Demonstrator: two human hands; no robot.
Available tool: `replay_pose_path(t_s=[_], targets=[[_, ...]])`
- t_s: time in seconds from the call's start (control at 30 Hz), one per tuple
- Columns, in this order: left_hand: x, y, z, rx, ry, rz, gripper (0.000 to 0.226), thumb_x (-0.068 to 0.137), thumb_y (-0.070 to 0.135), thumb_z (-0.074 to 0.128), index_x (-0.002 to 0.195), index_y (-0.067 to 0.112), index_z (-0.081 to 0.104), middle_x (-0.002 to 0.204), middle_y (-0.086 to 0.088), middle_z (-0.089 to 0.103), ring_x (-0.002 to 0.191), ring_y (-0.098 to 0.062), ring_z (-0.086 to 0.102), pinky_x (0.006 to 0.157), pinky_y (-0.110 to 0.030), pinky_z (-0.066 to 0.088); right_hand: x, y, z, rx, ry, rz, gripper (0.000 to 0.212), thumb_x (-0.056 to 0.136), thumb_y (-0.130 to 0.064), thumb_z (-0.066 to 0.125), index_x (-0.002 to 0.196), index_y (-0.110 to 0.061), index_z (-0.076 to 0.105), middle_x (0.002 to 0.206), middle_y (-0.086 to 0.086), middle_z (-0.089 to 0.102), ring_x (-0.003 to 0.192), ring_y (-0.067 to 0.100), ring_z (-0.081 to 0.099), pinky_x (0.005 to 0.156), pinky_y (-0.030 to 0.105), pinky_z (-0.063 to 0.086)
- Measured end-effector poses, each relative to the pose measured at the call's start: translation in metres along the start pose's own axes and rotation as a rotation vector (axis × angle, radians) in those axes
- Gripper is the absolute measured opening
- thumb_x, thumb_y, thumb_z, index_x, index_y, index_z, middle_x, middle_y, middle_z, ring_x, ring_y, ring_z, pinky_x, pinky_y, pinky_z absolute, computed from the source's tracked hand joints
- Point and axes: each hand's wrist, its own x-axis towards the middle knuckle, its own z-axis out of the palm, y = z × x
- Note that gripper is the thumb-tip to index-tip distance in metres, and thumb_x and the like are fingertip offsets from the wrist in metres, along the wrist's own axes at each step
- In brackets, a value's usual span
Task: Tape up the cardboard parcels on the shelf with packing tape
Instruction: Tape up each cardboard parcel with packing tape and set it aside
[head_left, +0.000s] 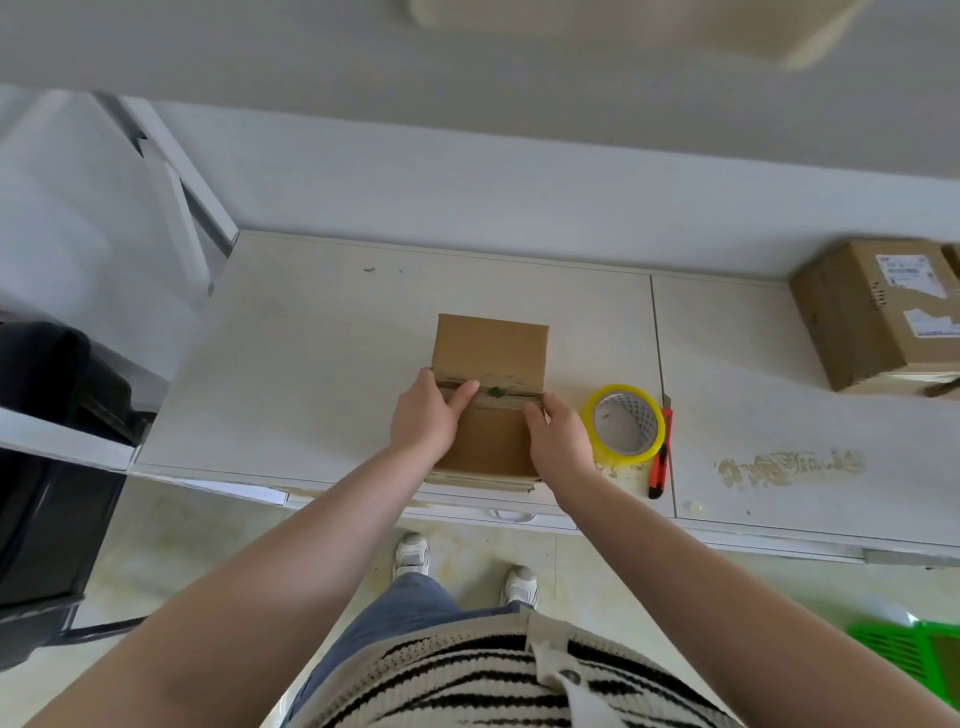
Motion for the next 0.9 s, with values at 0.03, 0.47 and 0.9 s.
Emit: replay_pose_path(t_s=[0.03,0.47,0.9], targets=[[0.000,0.000,0.001,0.007,-0.004,0.001,0.055,0.092,0.059,0.054,0.112,0.009,0.046,0.098,-0.005,0.058,0.090,-0.028,0.057,0.073,-0.036,0.044,0.002,0.000,0.000,0.027,-0.004,0.014,0.029,0.104,-0.027,0.039,0.124,-0.013,0.055,0.122,0.009,0.059,0.104,0.027,0.057,0.087,0.038,0.047],[0.005,0.027,0.019,0.571,0.206,0.528,0.076,0.103,0.047,0.025,0.155,0.008,-0.015,0.161,-0.012,-0.026,0.150,-0.027,-0.020,0.120,-0.047,-0.011,0.015,-0.001,0.012,0.143,-0.025,0.113,0.036,0.106,-0.032,0.033,0.124,-0.011,0.055,0.111,0.010,0.063,0.104,0.029,0.059,0.095,0.045,0.048],[0.017,0.039,0.039,0.688,0.168,0.531,0.072,0.104,0.046,0.018,0.153,0.011,-0.021,0.160,-0.007,-0.029,0.148,-0.024,-0.026,0.119,-0.049,-0.015,0.022,0.006,0.014,0.110,-0.029,0.096,0.041,0.106,-0.033,0.032,0.136,-0.011,0.050,0.126,0.011,0.062,0.117,0.029,0.056,0.099,0.040,0.045]])
